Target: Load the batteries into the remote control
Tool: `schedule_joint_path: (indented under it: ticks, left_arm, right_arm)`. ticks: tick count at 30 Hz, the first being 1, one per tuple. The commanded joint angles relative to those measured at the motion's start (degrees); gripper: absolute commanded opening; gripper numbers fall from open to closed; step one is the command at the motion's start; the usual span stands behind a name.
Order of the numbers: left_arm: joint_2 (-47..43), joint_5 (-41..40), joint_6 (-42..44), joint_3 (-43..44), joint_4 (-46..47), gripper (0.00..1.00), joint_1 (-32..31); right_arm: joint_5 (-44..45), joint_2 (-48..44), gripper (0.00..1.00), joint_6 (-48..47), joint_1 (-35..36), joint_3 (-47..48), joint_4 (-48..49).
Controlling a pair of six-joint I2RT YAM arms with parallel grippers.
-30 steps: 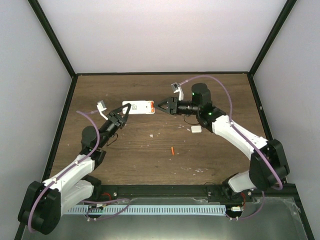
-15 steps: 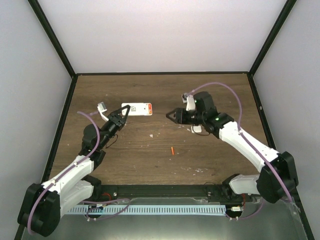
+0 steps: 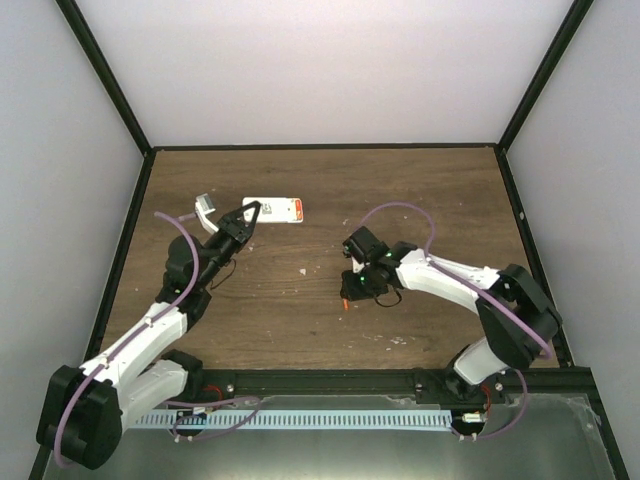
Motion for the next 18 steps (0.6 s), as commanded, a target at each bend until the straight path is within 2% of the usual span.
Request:
schedule_joint_path:
  ticks: [1, 18]
  left_arm:
    - [0.7, -0.5, 0.3, 1.5, 1.0, 0.0, 0.2]
    - [1.5, -0.6, 0.4, 2.2, 0.9, 0.0, 0.2]
  right_arm:
    - [2.5, 3.9, 0.26, -1.0, 2.6, 2.2, -2.4]
    - [3.7, 9.7, 0.17, -2.4, 5.5, 4.2, -3.1]
